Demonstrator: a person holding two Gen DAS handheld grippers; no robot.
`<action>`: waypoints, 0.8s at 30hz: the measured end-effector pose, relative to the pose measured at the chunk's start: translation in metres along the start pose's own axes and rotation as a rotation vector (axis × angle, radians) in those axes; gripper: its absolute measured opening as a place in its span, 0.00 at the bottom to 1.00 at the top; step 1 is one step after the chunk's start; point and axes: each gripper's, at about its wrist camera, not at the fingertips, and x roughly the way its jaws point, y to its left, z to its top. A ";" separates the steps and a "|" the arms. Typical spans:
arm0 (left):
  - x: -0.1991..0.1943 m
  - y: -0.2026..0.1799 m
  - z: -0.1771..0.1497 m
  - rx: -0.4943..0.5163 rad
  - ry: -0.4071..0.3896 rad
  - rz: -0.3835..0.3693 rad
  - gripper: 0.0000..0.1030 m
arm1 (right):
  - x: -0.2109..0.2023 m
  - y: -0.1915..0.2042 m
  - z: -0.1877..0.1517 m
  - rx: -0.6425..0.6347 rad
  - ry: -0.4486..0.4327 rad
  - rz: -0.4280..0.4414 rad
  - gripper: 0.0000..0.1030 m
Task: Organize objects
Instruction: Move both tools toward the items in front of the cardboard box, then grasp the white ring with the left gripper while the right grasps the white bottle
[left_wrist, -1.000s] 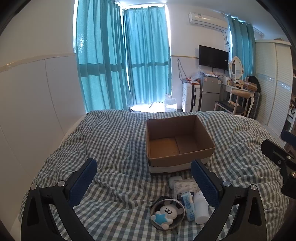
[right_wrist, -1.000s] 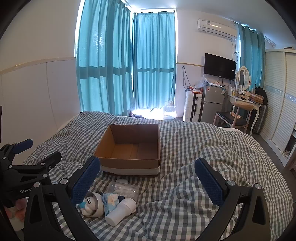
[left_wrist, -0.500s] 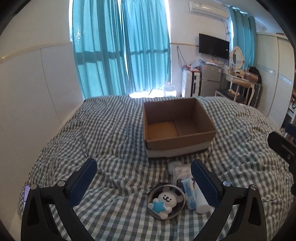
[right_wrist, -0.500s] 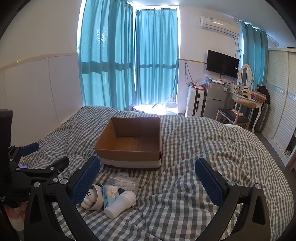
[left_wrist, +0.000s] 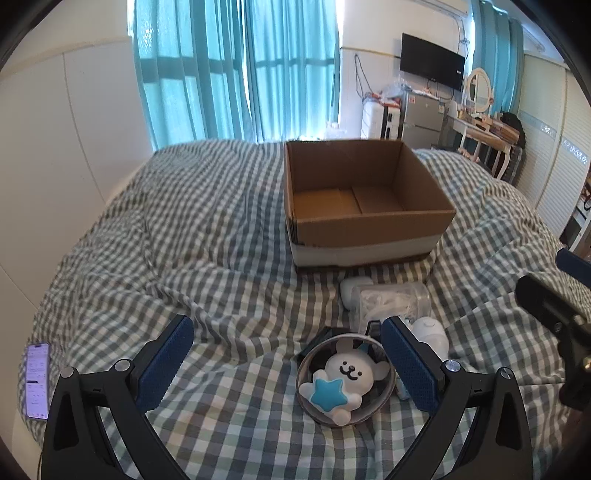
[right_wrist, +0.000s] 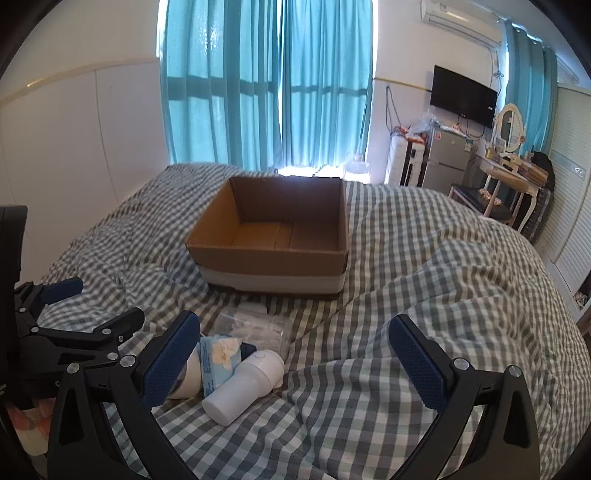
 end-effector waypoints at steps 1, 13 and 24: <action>0.005 0.000 -0.002 0.001 0.013 -0.005 1.00 | 0.006 0.000 -0.002 -0.001 0.017 0.001 1.00; 0.055 -0.005 -0.028 0.047 0.156 -0.058 1.00 | 0.056 0.002 -0.020 0.002 0.149 0.005 1.00; 0.074 -0.007 -0.038 0.067 0.232 -0.190 0.83 | 0.103 0.007 -0.036 0.004 0.312 0.025 0.93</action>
